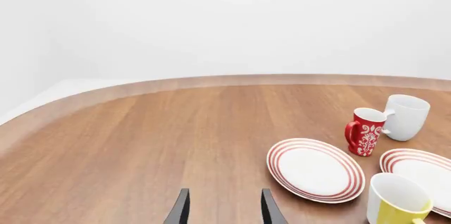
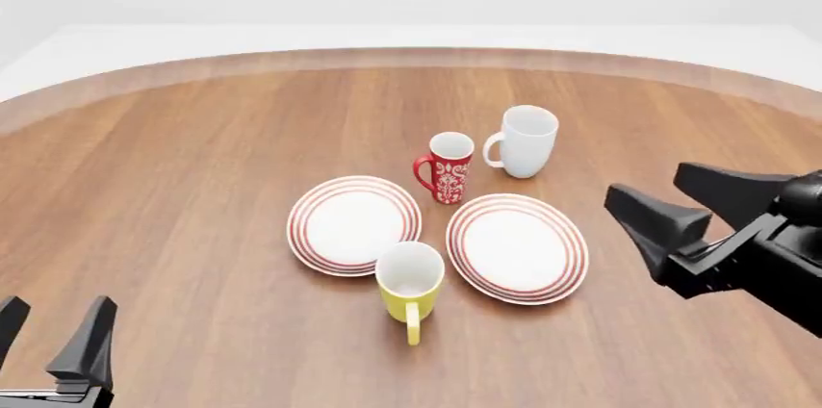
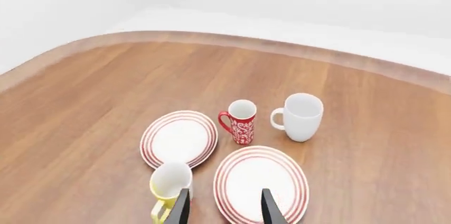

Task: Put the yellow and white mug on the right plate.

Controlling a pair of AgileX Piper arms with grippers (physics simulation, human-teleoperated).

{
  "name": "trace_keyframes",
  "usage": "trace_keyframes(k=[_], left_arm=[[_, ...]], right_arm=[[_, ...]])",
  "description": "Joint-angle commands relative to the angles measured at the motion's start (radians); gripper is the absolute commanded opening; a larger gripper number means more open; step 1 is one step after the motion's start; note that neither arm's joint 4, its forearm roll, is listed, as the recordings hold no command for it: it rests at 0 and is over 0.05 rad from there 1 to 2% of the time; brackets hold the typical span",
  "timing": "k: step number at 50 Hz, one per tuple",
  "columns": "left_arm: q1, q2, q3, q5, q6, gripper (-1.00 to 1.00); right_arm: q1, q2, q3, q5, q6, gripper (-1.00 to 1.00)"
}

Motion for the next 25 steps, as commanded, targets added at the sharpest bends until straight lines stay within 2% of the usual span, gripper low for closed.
trace_keyframes(k=[1, 3, 11, 25], left_arm=[[0.000, 0.000, 0.000, 0.000, 0.000, 1.00], [0.000, 0.000, 0.000, 0.000, 0.000, 1.00], [0.000, 0.000, 0.000, 0.000, 0.000, 1.00], [0.000, 0.000, 0.000, 0.000, 0.000, 1.00]], right_arm=[[0.119, 0.171, -0.163, 0.105, 0.068, 1.00], [0.151, 0.177, -0.185, 0.109, 0.064, 1.00], [0.166, 0.217, -0.243, 0.138, 0.070, 1.00], [0.165, 0.218, -0.253, 0.142, 0.055, 1.00]])
